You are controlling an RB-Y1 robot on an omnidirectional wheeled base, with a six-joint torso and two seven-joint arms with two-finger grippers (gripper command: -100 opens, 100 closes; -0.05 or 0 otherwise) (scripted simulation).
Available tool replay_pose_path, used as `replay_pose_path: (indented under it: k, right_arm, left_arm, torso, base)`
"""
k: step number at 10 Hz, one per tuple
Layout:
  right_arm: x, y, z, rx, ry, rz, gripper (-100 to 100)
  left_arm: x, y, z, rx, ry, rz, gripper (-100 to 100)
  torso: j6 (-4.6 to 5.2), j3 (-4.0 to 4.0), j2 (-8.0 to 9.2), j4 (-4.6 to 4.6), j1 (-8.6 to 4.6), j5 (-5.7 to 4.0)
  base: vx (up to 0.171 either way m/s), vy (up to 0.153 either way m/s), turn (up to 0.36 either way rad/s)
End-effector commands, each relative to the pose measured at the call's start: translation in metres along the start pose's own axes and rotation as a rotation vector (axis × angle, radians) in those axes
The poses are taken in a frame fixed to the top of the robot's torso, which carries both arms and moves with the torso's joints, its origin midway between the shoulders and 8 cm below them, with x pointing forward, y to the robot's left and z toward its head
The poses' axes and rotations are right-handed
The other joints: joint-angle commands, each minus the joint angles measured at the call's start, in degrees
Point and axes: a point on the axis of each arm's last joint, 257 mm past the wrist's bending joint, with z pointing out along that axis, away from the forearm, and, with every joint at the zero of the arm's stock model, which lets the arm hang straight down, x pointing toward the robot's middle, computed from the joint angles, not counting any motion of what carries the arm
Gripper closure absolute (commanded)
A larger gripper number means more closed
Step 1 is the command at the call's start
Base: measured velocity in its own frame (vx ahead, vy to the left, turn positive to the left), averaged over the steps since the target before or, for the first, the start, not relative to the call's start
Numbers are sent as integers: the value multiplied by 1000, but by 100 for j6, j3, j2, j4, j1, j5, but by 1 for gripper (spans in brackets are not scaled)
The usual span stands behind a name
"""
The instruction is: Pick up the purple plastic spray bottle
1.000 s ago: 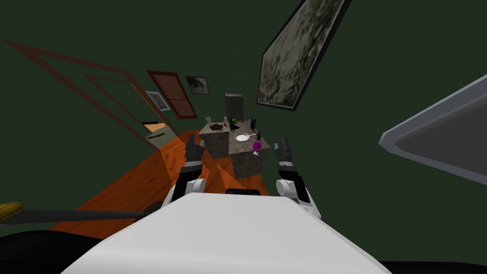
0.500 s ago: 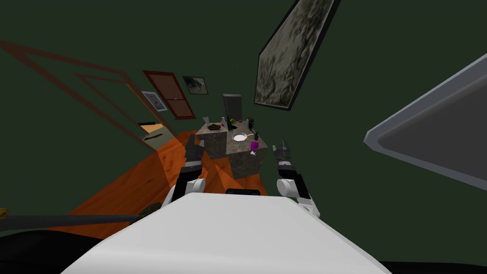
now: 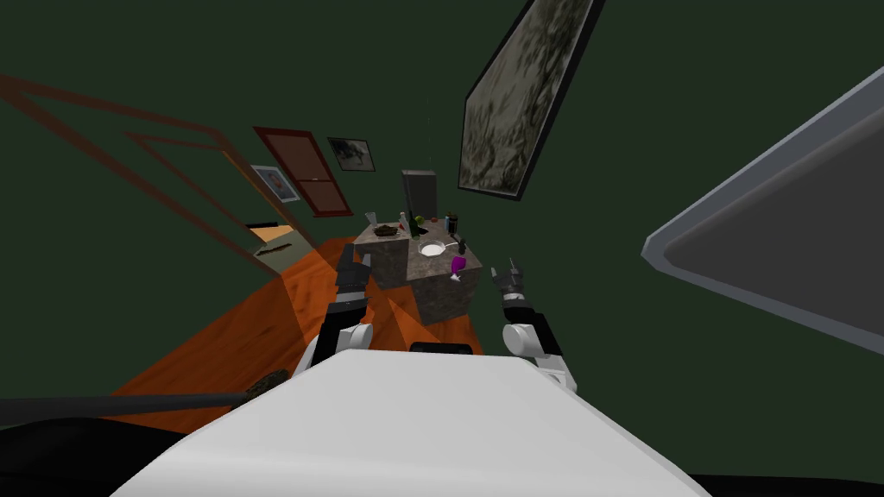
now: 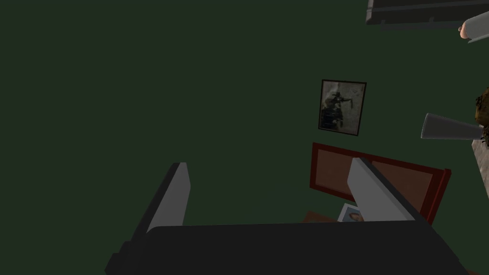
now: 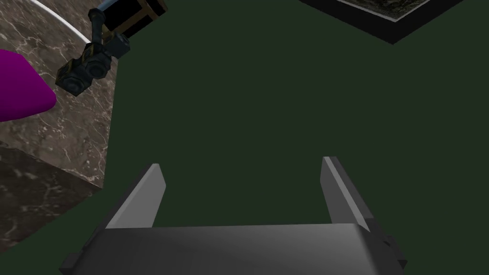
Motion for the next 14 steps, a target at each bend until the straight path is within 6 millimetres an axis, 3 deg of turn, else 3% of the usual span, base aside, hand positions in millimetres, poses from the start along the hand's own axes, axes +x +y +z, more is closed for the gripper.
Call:
replay_pose_path:
  k: [1,2,5,6,7,8,9,11,12,14]
  right_arm:
    - [-8,-17,0,56,-20,85,-100]
    - [-8,-17,0,56,-22,112,-100]
    - [-20,-50,-3,156,-62,272,-100]
    - [-20,-51,-3,157,-64,303,-100]
    - [-25,-69,-5,211,-85,367,-100]
    - [-24,-69,-5,210,-86,400,-100]
    - [-28,-88,-9,265,-109,466,-100]
    - [-27,-88,-9,263,-110,510,-100]
    - [-30,-106,-13,318,-134,580,-100]
    - [-29,-106,-13,317,-134,616,-100]
  left_arm:
    - [0,0,0,0,0,0,0]
    - [0,0,0,0,0,0,0]
    - [0,0,0,0,0,0,0]
    - [0,0,0,0,0,0,0]
    - [0,0,0,0,0,0,0]
    - [0,0,0,0,0,0,0]
    - [0,0,0,0,0,0,0]
    - [0,0,0,0,0,0,0]
    - [0,0,0,0,0,0,0]
    - [0,0,0,0,0,0,0]
  torso:
    - [0,0,0,0,0,0]
    - [0,0,-1,0,-2,0]
    - [0,-2,-4,-1,0,0]
    - [0,-2,-4,-1,-1,0]
    - [-1,-2,-3,-1,3,0]
    - [0,-2,-4,-1,-1,0]
    - [-1,-2,-4,-1,2,0]
    - [-1,-4,-6,-1,3,0]
    - [-1,-2,-4,-1,11,2]
    - [-1,-4,-7,-2,7,2]
  base:
    - [4,-49,-29]
    - [9,-43,-16]
    - [12,-47,-21]
    - [7,-38,-6]
    - [13,-47,-15]
    - [11,-42,-6]
    - [19,-47,-8]
    - [12,-25,-1]
    - [21,-26,-4]
    - [14,-22,2]
